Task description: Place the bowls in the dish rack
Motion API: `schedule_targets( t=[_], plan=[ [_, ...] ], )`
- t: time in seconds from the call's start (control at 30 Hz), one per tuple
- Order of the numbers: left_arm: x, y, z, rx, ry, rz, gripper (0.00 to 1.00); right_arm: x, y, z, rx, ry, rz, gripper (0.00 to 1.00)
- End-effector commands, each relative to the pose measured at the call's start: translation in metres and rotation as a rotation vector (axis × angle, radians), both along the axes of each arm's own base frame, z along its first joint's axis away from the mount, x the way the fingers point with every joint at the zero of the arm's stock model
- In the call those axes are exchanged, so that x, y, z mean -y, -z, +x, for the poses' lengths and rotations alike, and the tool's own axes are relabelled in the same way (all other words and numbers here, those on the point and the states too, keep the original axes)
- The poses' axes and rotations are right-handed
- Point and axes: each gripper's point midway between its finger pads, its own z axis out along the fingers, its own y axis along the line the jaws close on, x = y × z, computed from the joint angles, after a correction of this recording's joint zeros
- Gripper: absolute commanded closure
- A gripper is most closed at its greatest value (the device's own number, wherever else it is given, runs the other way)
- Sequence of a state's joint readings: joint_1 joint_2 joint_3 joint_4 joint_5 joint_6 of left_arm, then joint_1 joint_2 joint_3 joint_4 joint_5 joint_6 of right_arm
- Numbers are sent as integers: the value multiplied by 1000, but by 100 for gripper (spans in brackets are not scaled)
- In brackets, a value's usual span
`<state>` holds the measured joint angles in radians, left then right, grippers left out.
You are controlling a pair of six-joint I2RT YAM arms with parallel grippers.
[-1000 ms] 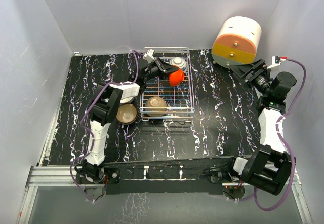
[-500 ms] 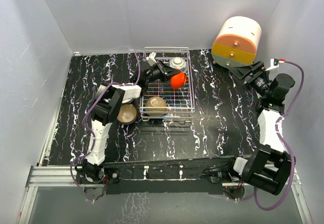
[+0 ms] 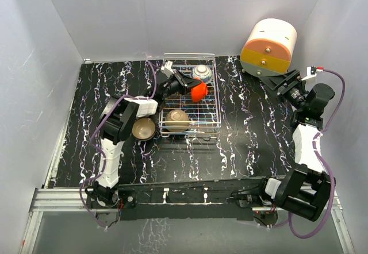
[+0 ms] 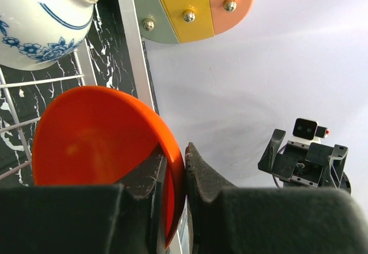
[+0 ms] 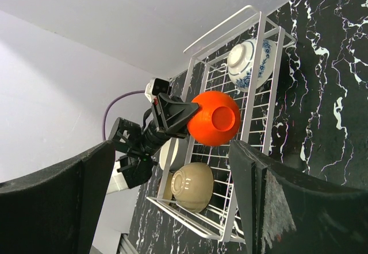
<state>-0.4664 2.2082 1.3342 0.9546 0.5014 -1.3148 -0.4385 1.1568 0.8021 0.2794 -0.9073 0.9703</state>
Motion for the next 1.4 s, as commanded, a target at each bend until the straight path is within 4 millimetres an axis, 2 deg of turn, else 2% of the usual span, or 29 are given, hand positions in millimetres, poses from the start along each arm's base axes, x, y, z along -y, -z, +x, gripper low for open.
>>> schedule_targets(
  t=[0.0, 0.13, 0.17, 0.2, 0.23, 0.4, 0.63, 0.77, 1.07, 1.23, 1.37],
  plan=[
    [-22, 61, -5, -141, -36, 165, 91, 0, -10, -1, 56, 4, -32, 17],
    [-28, 70, -4, -157, -50, 181, 84, 0, -10, -1, 57, 5, -31, 18],
    [-29, 71, -5, -160, -53, 178, 90, 0, -10, -1, 56, 4, -31, 18],
    [-30, 72, -5, -162, -54, 167, 100, 0, -10, -1, 57, 4, -32, 18],
    [-31, 72, -6, -163, -56, 153, 100, 0, -10, 0, 55, 4, -30, 18],
    [-27, 48, -4, -136, -61, 31, 100, 0, -10, 0, 57, 5, -32, 18],
    [-8, 2, 17, -81, -40, -58, 100, 1, -15, 1, 64, 6, -35, 18],
    [7, -6, 21, -89, -10, -81, 100, 2, -14, 2, 63, 10, -35, 18],
    [22, 22, 12, -150, 3, -85, 100, 2, -9, 2, 54, 12, -35, 18],
    [11, 47, 5, -188, -22, -27, 100, 2, -6, 1, 50, 15, -35, 18],
    [-1, 69, -1, -215, -42, -7, 85, 1, -2, 1, 43, 13, -32, 18]
  ],
)
